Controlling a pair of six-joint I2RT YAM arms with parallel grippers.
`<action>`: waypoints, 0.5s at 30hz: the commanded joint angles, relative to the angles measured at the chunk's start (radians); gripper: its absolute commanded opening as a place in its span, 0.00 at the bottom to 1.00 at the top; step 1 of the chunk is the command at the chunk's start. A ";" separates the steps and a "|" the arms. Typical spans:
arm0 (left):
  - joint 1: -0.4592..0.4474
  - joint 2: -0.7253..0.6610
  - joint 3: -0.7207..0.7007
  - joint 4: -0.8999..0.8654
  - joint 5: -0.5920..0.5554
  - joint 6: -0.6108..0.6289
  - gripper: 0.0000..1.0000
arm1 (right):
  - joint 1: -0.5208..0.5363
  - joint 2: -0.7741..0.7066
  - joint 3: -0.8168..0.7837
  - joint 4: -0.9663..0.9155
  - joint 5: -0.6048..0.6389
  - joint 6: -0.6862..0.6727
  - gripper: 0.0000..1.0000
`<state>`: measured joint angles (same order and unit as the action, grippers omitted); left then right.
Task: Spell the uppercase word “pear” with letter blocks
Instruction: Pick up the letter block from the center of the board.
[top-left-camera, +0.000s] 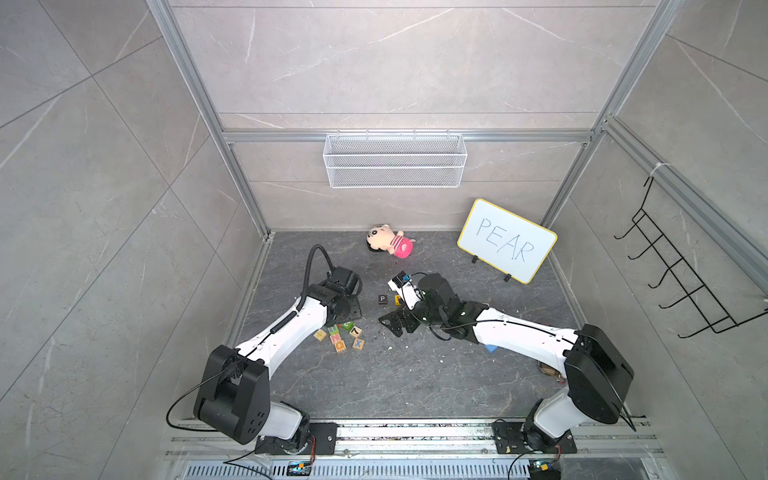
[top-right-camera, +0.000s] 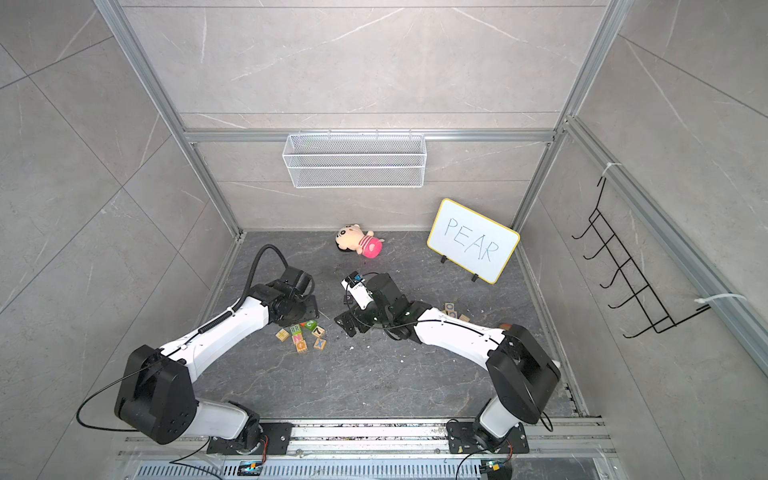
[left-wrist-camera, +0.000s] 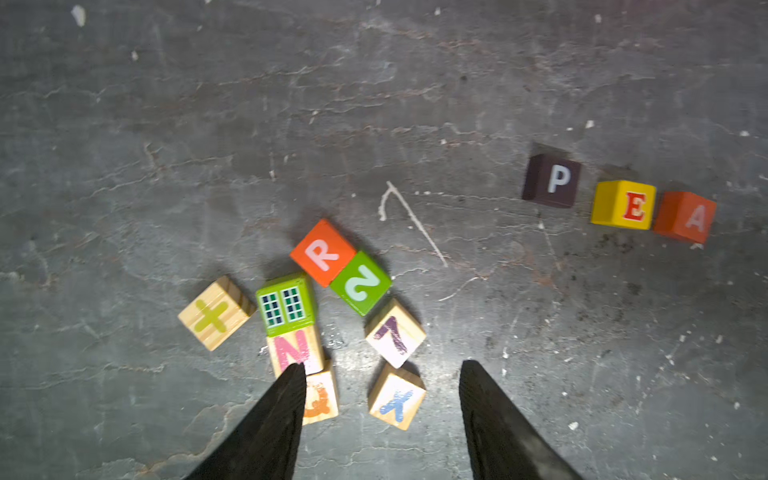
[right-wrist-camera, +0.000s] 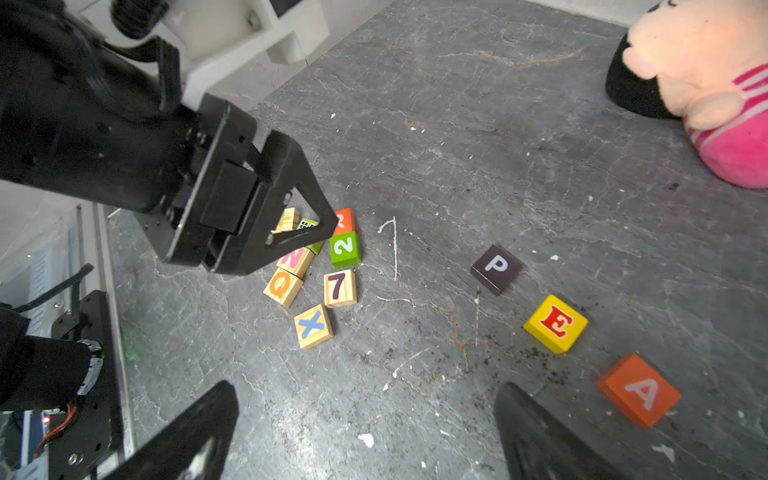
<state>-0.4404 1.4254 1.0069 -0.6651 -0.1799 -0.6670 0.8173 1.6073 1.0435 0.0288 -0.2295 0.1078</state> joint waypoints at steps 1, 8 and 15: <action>0.016 -0.033 -0.022 -0.016 -0.007 -0.040 0.62 | 0.016 0.015 -0.030 0.065 0.038 -0.022 0.99; 0.023 0.010 -0.062 0.048 0.006 -0.050 0.62 | 0.021 -0.027 -0.113 0.123 0.087 -0.025 0.99; 0.020 0.087 -0.027 0.078 0.010 -0.038 0.62 | 0.020 -0.035 -0.123 0.131 0.084 -0.013 0.99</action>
<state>-0.4210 1.4845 0.9451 -0.6086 -0.1749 -0.7002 0.8337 1.6062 0.9329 0.1295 -0.1596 0.1001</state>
